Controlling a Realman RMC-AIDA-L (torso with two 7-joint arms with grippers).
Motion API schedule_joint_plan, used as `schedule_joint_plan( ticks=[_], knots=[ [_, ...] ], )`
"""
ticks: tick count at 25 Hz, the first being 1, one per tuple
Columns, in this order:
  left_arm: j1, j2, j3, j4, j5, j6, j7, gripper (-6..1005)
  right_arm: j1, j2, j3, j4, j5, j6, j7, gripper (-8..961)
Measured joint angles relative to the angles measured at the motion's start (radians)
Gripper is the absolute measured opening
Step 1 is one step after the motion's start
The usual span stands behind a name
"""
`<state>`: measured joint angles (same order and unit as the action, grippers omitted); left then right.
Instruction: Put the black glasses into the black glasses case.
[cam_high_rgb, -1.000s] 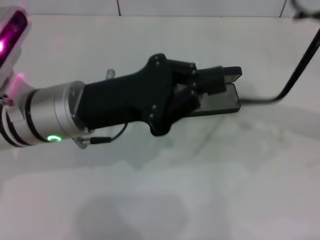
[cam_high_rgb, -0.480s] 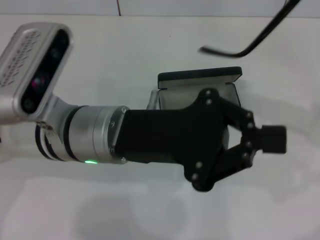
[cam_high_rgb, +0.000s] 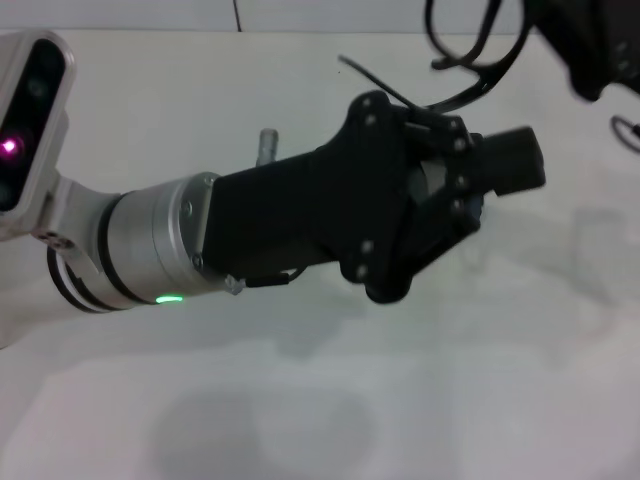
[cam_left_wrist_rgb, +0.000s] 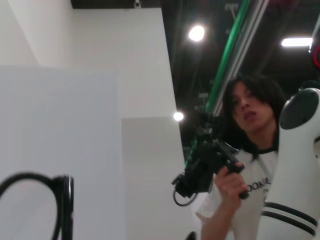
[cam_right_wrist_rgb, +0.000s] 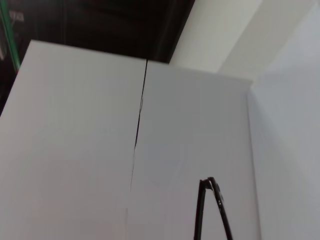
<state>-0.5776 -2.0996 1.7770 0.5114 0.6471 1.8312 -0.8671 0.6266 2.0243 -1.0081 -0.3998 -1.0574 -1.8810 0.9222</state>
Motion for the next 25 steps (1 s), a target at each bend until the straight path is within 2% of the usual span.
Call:
schedule_joint_plan(
  ticks=[8, 12, 25],
  knots=[
    [-0.011, 0.0, 0.0, -0.076, -0.107, -0.014, -0.003, 42, 0.004, 0.0, -0.1, 0.0, 0.0, 0.077, -0.027, 69],
    [-0.012, 0.002, 0.0, -0.1, -0.158, -0.064, -0.04, 42, 0.006, -0.002, -0.124, -0.004, -0.001, 0.106, -0.028, 69],
    [-0.008, 0.002, -0.001, -0.104, -0.17, -0.115, -0.07, 42, 0.015, -0.002, -0.156, -0.013, -0.013, 0.136, -0.045, 69]
  ],
)
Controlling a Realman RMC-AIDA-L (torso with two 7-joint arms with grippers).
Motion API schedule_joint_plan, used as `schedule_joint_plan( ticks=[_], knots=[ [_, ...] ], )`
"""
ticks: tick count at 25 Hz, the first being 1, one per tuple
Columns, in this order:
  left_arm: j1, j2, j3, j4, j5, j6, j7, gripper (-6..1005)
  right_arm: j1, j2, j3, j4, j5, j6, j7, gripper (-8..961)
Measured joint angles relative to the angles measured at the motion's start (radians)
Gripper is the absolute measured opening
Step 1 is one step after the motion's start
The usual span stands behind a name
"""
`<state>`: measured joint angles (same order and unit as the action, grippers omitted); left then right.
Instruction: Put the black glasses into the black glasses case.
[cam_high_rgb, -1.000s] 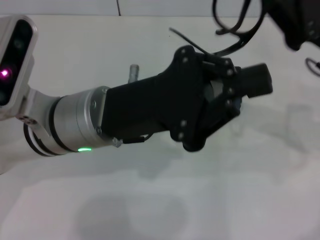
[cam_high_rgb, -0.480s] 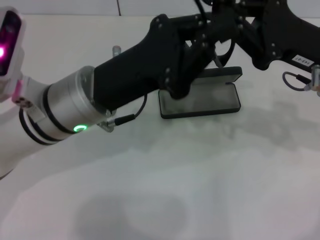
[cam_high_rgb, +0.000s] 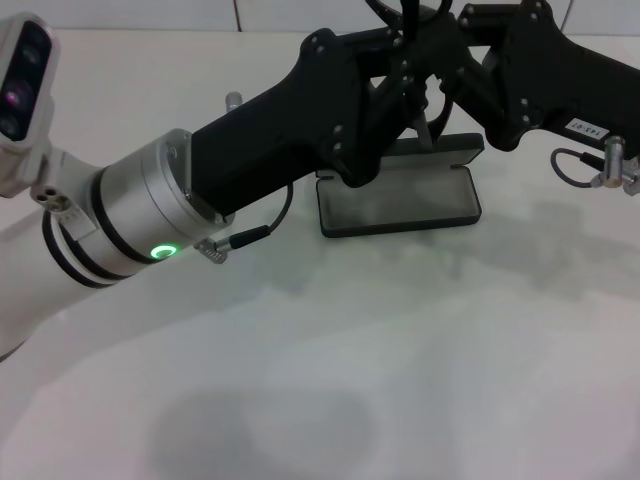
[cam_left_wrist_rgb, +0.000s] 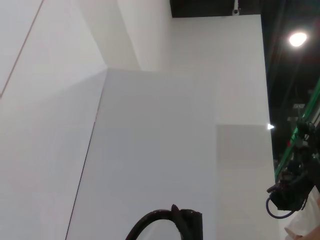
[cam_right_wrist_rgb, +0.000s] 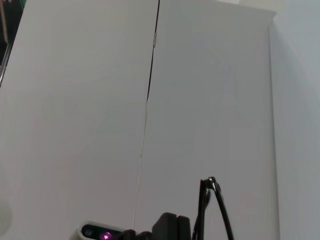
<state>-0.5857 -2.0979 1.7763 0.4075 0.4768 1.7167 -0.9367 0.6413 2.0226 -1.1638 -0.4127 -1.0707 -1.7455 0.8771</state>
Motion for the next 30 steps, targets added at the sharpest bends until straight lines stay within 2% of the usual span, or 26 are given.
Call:
schedule_joint_plan(
  ticks=[10, 16, 20, 23, 26, 30],
  knots=[
    [0.012, 0.007, 0.0, -0.009, -0.002, 0.003, -0.033, 42, -0.017, -0.008, 0.01, -0.005, 0.008, 0.044, -0.004, 69],
    [0.089, 0.051, -0.009, -0.009, 0.008, 0.041, -0.063, 42, -0.065, -0.022, 0.021, -0.074, -0.024, 0.124, -0.004, 69],
    [0.168, 0.07, -0.081, -0.009, 0.009, 0.101, -0.061, 42, -0.094, -0.026, 0.014, -0.203, -0.192, 0.206, 0.04, 69],
    [0.212, 0.072, -0.129, -0.009, 0.01, 0.116, -0.059, 42, -0.102, -0.011, 0.008, -0.345, -0.394, 0.276, 0.142, 69],
    [0.227, 0.07, -0.142, -0.011, 0.011, 0.118, -0.056, 42, -0.096, 0.001, -0.044, -0.48, -0.58, 0.341, 0.263, 69],
    [0.225, 0.064, -0.143, -0.033, 0.012, 0.119, -0.048, 42, -0.086, -0.004, -0.161, -0.582, -0.687, 0.45, 0.351, 70]
  ],
)
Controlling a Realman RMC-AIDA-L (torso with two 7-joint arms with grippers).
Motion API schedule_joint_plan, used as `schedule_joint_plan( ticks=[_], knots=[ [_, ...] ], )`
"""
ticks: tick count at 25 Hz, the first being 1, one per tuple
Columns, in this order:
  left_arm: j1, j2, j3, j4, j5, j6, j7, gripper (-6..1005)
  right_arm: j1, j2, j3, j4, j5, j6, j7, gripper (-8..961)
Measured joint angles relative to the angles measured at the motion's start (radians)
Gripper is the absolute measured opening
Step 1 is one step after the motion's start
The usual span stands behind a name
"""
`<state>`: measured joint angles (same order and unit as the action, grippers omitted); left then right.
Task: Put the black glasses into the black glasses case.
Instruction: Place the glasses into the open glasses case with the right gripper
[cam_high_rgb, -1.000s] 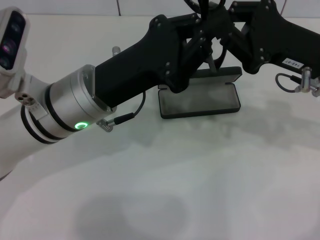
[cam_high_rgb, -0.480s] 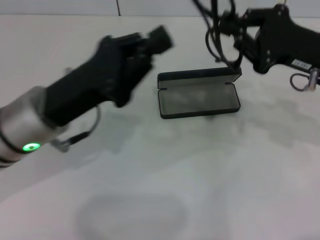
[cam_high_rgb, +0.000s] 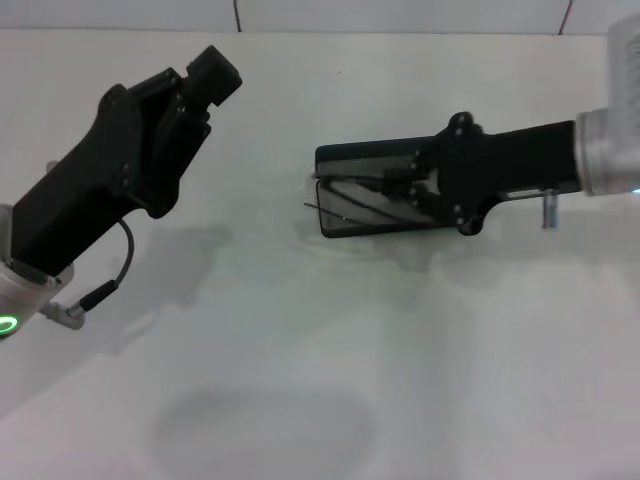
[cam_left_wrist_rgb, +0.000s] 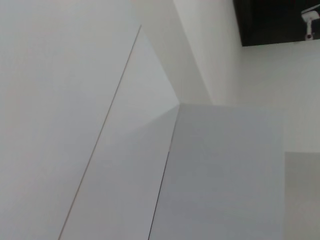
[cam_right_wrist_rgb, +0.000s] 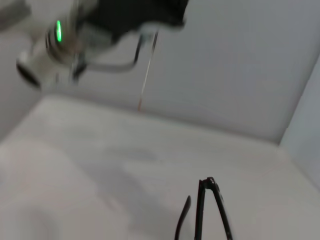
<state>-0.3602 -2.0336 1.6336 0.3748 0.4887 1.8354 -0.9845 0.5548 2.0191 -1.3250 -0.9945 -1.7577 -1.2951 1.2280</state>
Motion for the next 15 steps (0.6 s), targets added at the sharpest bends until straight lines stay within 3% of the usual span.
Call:
schedule_joint_plan(
  ticks=[6, 15],
  knots=[
    [-0.005, -0.006, 0.0, -0.027, 0.001, 0.0, 0.021, 42, 0.039, 0.004, -0.16, -0.064, -0.213, 0.143, 0.12, 70],
    [0.001, -0.007, 0.0, -0.028, -0.002, 0.001, 0.028, 43, 0.031, 0.006, -0.316, -0.143, -0.364, 0.296, 0.219, 70]
  ],
)
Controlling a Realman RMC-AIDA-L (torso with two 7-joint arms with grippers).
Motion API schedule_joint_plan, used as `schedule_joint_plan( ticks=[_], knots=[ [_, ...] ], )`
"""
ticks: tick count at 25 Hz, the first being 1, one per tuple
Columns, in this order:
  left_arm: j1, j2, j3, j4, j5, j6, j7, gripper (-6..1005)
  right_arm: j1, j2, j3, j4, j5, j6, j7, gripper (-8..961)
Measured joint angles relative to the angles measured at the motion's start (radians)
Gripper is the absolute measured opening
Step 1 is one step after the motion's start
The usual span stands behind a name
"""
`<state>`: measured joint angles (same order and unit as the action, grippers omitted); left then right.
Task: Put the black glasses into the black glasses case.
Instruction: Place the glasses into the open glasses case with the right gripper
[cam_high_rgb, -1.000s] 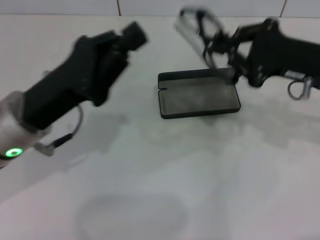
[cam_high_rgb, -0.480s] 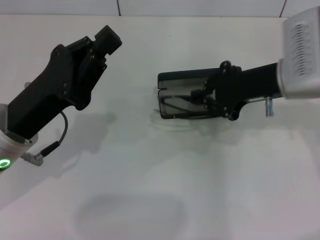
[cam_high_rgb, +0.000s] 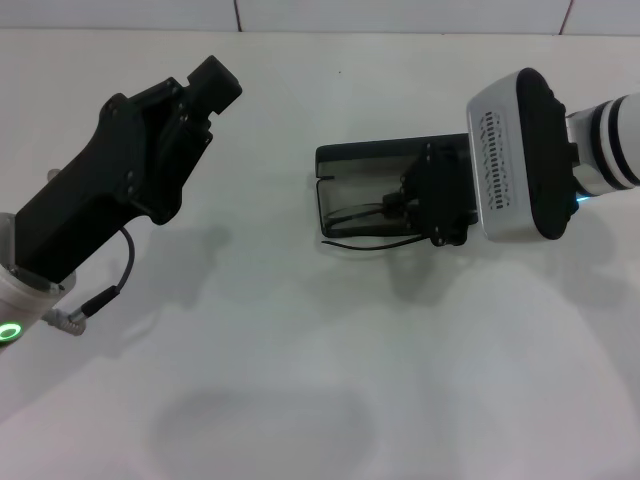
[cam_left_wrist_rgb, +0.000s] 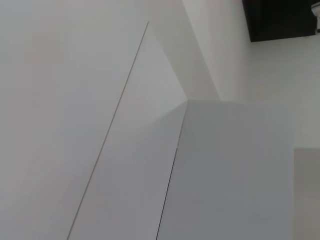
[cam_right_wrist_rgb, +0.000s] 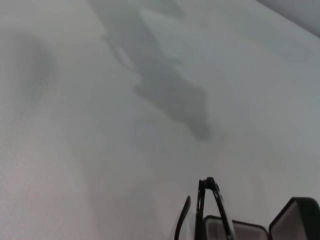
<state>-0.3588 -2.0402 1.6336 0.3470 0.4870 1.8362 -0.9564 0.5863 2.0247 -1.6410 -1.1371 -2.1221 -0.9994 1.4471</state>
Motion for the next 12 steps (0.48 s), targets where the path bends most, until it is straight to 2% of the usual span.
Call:
schedule_joint_plan(
  ticks=[7, 12],
  knots=[
    [-0.004, 0.0, 0.0, -0.003, 0.001, 0.0, 0.005, 43, -0.047, 0.0, -0.022, -0.082, -0.015, 0.035, 0.005, 70],
    [-0.005, 0.0, 0.0, -0.003, 0.002, 0.0, 0.005, 43, -0.063, 0.0, -0.031, -0.086, -0.039, 0.084, 0.006, 69]
  ],
)
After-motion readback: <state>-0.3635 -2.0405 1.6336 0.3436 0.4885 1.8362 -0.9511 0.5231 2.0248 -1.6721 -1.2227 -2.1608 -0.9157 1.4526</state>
